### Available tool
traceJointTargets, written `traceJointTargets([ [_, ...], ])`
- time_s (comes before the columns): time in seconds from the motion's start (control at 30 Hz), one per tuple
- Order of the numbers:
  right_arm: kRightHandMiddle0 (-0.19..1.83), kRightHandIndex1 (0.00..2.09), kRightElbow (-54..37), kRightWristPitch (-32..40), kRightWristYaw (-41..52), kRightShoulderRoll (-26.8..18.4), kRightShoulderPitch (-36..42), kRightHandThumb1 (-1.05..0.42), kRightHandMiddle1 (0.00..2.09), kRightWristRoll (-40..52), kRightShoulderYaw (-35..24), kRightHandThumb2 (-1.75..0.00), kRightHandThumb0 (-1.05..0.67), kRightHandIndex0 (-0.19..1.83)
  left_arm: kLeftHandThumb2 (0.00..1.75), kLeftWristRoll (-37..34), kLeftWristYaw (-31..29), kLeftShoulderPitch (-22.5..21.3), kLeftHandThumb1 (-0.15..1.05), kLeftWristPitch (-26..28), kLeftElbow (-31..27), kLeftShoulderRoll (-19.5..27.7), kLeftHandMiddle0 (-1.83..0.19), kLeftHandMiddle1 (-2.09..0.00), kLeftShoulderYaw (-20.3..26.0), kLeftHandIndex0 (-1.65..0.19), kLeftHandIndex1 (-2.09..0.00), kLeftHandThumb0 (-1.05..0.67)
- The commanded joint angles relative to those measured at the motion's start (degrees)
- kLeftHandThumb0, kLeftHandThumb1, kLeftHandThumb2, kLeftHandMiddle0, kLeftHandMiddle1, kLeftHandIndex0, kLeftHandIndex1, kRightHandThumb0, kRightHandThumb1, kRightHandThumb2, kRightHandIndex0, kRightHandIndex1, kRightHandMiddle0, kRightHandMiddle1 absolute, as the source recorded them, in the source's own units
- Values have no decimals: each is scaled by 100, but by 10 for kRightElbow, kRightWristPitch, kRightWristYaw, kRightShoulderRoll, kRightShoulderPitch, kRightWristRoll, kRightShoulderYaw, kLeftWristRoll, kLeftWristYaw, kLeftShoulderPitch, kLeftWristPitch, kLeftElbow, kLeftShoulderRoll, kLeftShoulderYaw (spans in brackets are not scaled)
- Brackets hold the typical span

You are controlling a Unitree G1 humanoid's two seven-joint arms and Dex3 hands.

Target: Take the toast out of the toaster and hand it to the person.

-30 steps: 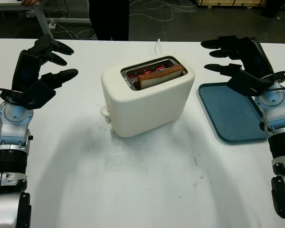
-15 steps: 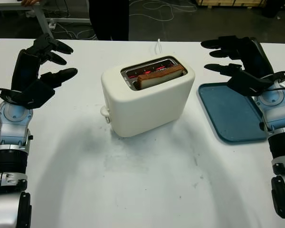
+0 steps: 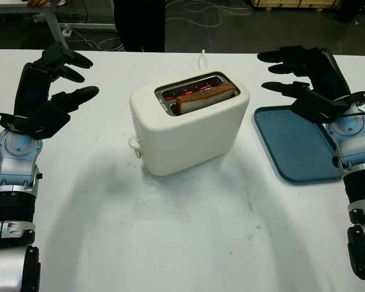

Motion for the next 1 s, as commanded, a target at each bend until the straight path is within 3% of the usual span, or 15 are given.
traceJointTargets([
  [0.0, 87, 0, 1, -3, -3, -2, -3, -77, 0, 2, -1, 0, -25, 96, 12, 2, 3, 0, 92, -8, 3, 2, -43, -132, 0, -40, -118, -90],
  [0.97, 87, 0, 5, -5, -2, -2, -5, -78, 0, 3, -2, 0, -28, 96, 15, 9, 8, -1, 92, -16, 8, 4, -43, -131, 0, -39, -120, -90],
])
